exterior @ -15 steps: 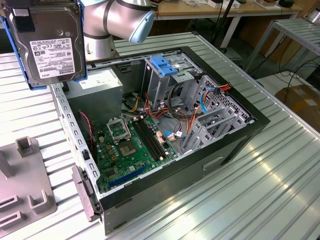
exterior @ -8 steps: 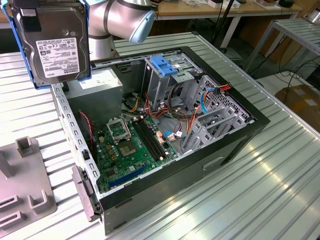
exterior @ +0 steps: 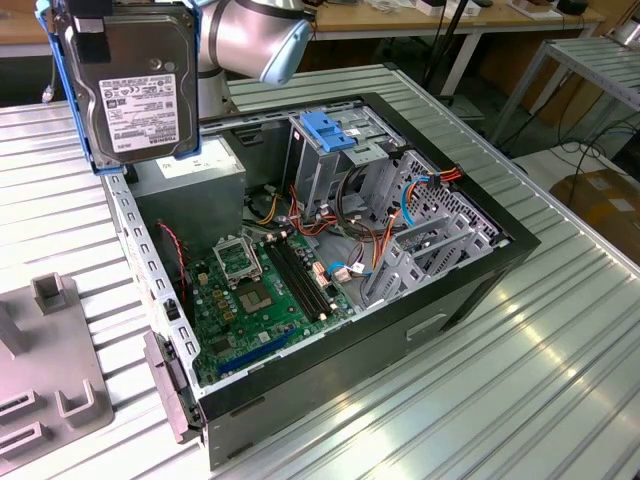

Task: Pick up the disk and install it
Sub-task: 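Pick up the disk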

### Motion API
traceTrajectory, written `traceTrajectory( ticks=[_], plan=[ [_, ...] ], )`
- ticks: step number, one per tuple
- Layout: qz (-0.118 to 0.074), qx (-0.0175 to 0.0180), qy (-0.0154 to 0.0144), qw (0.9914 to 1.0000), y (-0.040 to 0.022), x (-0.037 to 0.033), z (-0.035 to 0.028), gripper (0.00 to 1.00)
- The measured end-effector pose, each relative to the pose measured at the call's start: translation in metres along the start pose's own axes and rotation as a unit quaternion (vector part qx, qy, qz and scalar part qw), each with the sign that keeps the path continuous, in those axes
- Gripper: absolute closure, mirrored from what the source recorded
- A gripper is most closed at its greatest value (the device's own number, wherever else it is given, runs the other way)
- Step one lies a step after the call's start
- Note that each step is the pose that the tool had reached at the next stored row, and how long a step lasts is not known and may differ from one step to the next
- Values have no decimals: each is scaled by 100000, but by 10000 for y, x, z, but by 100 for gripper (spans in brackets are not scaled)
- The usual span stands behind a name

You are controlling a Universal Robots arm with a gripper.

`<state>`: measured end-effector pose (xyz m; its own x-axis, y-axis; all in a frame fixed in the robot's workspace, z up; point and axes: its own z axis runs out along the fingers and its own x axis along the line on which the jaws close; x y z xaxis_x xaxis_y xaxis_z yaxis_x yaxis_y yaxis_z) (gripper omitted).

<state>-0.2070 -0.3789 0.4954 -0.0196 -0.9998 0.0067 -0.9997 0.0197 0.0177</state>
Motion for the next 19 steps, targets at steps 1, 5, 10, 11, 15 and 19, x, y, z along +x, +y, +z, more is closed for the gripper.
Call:
traceTrajectory(
  ticks=[1,5,10,11,15,19],
  plan=[
    [1,-1,1,100000,-23,0,1,63],
    [0,2,0,100000,-142,-2,4,63],
    [0,1,0,100000,-251,-4,7,63],
    [1,1,-2,100000,-269,-4,7,63],
    [-1,-2,1,100000,-356,-6,6,63],
    [5,-3,3,100000,-404,-7,6,63]
  ],
)
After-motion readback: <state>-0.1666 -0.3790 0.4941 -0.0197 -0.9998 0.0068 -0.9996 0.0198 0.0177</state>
